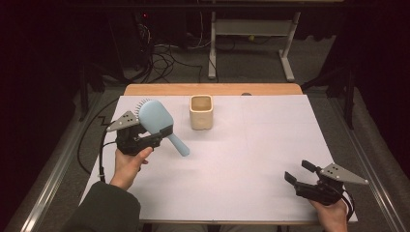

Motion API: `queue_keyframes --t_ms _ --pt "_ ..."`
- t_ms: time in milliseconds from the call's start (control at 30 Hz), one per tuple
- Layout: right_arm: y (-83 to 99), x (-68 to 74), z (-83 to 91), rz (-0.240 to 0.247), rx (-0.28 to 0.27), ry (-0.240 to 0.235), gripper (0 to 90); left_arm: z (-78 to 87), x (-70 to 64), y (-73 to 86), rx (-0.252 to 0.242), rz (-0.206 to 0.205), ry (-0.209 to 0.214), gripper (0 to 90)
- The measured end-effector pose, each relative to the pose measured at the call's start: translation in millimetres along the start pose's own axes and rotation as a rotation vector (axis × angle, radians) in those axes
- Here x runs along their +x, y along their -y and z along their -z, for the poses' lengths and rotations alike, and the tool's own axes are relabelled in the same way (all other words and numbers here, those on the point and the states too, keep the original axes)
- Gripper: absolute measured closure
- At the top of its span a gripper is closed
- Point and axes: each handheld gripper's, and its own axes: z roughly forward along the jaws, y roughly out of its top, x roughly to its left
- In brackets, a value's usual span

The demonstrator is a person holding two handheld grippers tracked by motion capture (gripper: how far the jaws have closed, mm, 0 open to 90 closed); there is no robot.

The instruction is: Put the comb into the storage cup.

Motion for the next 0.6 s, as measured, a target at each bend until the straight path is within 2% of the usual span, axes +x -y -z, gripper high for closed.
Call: queue_keyframes --t_ms 300,600 --pt "0.0 0.1 -0.1 0.000 -0.001 -0.002 19.1 -5.3 0.3 -8.8 0.003 -0.014 -0.006 52.8" --pt "0.0 -0.3 -0.1 0.001 -0.002 -0.003 19.1 -17.0 2.5 -18.0 0.006 -0.012 -0.004 52.8"
